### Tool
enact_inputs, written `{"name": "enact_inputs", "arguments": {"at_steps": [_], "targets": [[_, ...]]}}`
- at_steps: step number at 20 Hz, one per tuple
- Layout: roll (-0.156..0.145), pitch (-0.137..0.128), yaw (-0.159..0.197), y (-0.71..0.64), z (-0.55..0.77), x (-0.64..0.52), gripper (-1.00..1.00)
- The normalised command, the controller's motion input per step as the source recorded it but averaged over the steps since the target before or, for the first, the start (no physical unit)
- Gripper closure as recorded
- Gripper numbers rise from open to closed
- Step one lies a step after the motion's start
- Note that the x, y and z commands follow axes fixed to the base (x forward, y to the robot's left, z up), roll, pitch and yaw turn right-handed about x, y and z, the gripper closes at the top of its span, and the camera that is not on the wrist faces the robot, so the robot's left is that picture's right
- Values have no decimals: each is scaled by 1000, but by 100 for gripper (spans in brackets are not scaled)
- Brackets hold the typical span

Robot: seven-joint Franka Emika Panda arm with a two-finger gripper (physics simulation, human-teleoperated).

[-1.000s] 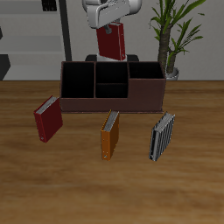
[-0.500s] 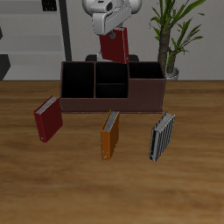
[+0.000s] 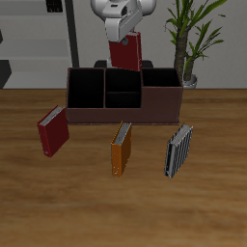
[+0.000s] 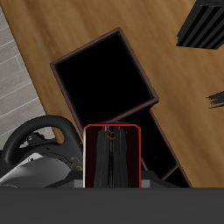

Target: Place the left red book into the back desk caddy's back compartment

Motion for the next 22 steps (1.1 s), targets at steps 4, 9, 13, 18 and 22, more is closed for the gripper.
{"name": "enact_inputs", "arguments": {"at_steps": [4,9,13,18,22], "targets": [[-7,9,54,-17,-50,17,100],[-1,-14,107,57,-33,11,100],[-18,18,80,56,-155,30,100],[-8,27,79,-17,-179,-30,100],[-11,35,60,-10,-189,-48,100]]}}
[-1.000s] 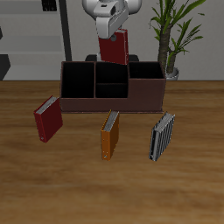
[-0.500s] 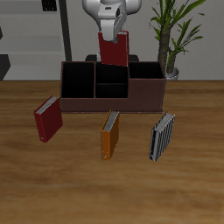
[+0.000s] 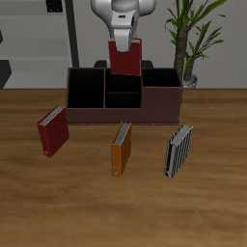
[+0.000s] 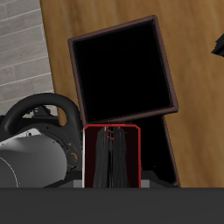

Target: Place the left red book into the back desk caddy's back compartment

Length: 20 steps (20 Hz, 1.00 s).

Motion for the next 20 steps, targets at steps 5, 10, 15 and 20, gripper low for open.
{"name": "enact_inputs", "arguments": {"at_steps": [5,10,15,20], "targets": [[4,20,48,-13,-151,-91,100],[-10,1,25,-86,-43,3,100],[-24,-2,-5,-83,-11,24,100],[9,16,7,45,-50,-38,100]]}}
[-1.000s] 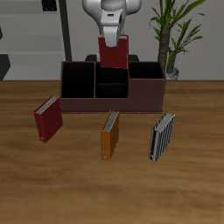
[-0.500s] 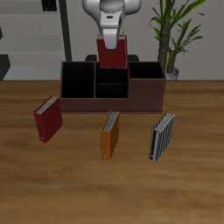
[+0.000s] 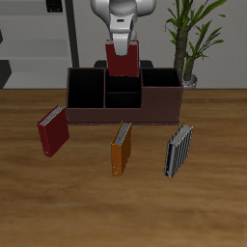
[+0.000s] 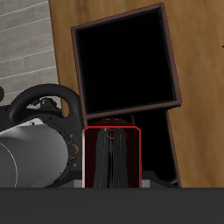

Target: Place the left red book into the back desk caddy's back compartment

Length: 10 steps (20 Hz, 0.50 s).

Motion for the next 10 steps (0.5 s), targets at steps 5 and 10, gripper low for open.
{"name": "enact_inputs", "arguments": {"at_steps": [5,10], "targets": [[7,2,-1,14,-7,2,100],[8,22,-3,21,-97,-32,100]]}}
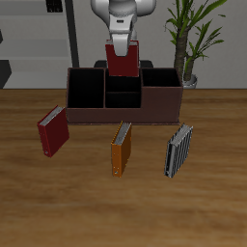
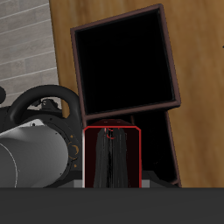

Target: Place the left red book into the back desk caddy's back compartment

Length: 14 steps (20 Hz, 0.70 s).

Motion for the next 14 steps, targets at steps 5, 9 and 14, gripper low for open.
{"name": "enact_inputs", "arguments": {"at_steps": [5,9,14], "targets": [[5,23,-6,19,-66,-58,100],[35,56,20,100,-226,-109,100],[2,30,-9,1,-160,-58,100]]}}
